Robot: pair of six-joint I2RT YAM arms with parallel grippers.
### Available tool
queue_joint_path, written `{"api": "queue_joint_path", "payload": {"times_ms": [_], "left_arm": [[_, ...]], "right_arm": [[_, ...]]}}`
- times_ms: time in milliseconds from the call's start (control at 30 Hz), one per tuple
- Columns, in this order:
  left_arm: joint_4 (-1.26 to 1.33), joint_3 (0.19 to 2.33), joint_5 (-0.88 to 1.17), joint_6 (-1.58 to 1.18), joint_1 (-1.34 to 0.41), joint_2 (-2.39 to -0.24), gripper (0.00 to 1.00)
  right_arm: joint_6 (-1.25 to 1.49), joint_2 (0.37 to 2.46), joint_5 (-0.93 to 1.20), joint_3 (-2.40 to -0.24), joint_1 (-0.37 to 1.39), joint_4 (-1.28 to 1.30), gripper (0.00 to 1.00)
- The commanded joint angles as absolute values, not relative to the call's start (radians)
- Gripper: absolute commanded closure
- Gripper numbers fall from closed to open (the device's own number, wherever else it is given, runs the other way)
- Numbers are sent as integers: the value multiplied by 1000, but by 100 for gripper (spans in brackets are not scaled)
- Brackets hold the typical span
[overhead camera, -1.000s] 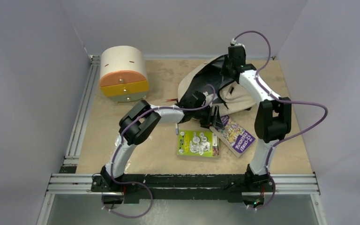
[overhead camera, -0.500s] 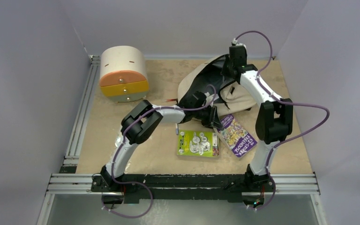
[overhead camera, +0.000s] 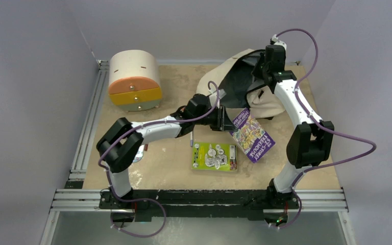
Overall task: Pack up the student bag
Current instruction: Pick up the book from the center of the board, then place the book in the student bag.
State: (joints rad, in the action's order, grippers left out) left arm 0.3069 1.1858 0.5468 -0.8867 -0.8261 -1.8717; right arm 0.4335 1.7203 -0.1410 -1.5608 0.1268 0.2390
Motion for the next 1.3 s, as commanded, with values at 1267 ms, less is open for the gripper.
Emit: {"api": "queue_joint_path", "payload": {"times_ms": [1267], "left_arm": [[315,1206,-246,-896,-643,-1484,100]], "right_arm": [[506,1723,-180,-1549,121,145,100]]}}
